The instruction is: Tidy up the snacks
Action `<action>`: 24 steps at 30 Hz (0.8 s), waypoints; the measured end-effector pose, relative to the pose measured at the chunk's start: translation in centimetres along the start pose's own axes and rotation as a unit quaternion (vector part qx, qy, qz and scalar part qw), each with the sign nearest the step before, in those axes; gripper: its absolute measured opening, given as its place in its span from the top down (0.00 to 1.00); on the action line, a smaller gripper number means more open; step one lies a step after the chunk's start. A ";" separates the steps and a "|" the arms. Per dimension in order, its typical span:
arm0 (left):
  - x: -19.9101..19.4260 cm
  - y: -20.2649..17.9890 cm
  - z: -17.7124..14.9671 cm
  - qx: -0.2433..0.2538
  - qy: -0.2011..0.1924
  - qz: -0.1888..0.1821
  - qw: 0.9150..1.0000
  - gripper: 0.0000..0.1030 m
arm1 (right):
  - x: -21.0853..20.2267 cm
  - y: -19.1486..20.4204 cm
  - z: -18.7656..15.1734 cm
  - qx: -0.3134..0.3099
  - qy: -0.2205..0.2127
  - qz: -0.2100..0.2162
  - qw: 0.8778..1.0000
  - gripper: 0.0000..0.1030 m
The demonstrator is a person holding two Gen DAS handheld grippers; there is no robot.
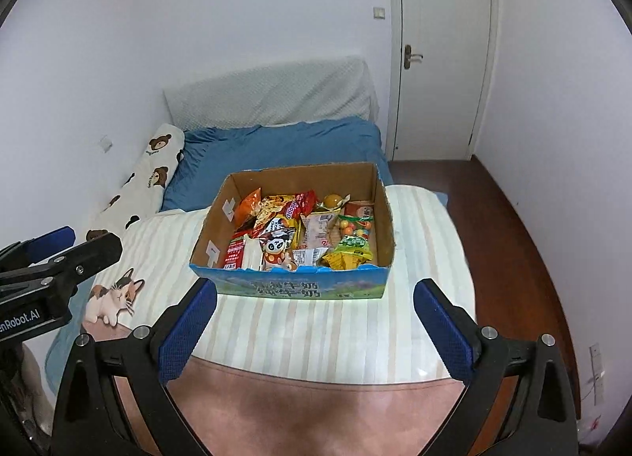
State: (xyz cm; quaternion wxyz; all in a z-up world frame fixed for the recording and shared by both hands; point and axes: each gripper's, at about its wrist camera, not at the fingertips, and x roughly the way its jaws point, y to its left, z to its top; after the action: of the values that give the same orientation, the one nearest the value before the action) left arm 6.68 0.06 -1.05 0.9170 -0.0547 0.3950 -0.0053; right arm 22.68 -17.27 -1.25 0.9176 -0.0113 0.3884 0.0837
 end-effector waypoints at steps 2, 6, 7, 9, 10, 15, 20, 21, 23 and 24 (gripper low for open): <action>-1.2 0.1 -0.6 0.002 -0.012 0.010 1.000 0.11 | -1.1 0.1 -0.4 0.000 -0.007 -0.003 1.000 0.01; -2.9 0.5 -1.4 0.002 -0.029 0.030 0.999 0.11 | -3.6 0.0 -1.0 0.002 -0.023 -0.010 1.000 0.01; -3.2 0.5 -1.6 0.004 -0.031 0.034 0.999 0.11 | -4.2 0.1 -1.2 0.001 -0.028 -0.012 1.000 0.01; -3.9 0.5 -2.0 0.005 -0.040 0.045 0.998 0.09 | -5.1 0.3 -1.6 -0.004 -0.036 -0.017 0.999 0.00; -4.2 0.5 -2.2 0.006 -0.045 0.049 0.998 0.00 | -5.4 0.5 -1.7 -0.006 -0.037 -0.019 0.999 0.00; -5.4 0.3 -3.2 0.010 -0.060 0.059 0.996 0.00 | -7.0 0.8 -2.3 -0.013 -0.050 -0.028 0.998 0.00; -6.0 0.1 -3.8 0.011 -0.059 0.059 0.996 0.00 | -8.5 0.8 -2.5 -0.015 -0.064 -0.032 0.997 0.00; -6.1 0.2 -3.9 0.009 -0.061 0.060 0.996 0.00 | -8.7 0.8 -2.5 -0.017 -0.068 -0.034 0.997 0.00; -6.2 0.0 -3.9 0.009 -0.063 0.059 0.996 0.00 | -9.1 0.7 -2.5 -0.018 -0.072 -0.036 0.997 0.00; -6.1 0.0 -3.8 0.009 -0.062 0.059 0.996 0.00 | -9.2 0.7 -2.4 -0.018 -0.073 -0.036 0.997 0.00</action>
State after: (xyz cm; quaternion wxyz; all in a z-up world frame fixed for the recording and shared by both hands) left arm -0.26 0.03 0.74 0.9389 -0.0234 0.3398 0.0492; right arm 14.53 -18.12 3.70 0.9457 -0.0356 0.3178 0.0584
